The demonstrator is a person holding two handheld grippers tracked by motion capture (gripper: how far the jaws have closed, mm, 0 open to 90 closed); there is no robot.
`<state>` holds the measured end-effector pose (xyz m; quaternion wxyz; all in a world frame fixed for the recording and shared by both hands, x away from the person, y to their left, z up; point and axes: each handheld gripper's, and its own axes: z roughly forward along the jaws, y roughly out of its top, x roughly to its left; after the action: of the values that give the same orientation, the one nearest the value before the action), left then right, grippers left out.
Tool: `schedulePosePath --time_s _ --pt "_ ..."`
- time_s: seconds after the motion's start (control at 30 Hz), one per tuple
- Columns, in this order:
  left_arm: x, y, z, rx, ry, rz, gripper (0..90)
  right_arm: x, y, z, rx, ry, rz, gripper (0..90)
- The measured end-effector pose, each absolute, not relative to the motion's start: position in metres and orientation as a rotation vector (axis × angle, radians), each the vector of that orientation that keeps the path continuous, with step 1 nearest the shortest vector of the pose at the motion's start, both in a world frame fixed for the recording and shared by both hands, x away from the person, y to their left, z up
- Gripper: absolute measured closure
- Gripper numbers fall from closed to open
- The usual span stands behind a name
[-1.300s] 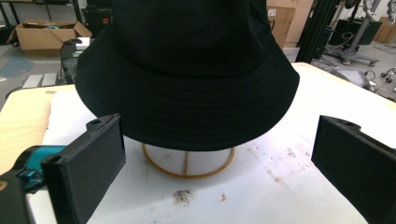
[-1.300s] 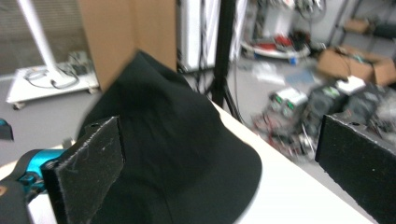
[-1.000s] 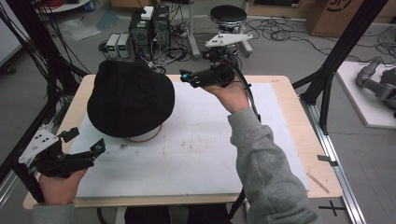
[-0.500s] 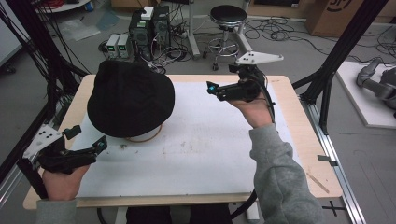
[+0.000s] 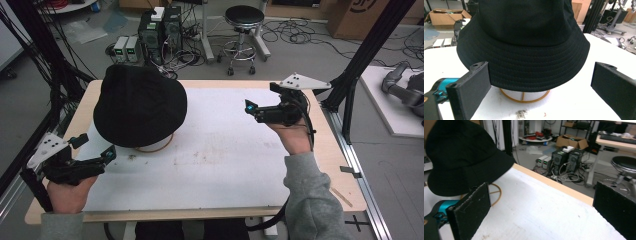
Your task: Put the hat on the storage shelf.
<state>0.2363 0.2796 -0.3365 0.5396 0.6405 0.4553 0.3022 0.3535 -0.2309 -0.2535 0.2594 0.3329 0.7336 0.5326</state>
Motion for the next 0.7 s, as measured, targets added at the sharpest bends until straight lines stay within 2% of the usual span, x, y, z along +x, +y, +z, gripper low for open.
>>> schedulePosePath --time_s 0.7 --pt "0.239 0.276 -0.339 1.533 1.085 0.72 3.2 0.325 -0.276 -0.289 1.008 1.882 1.386 1.2"
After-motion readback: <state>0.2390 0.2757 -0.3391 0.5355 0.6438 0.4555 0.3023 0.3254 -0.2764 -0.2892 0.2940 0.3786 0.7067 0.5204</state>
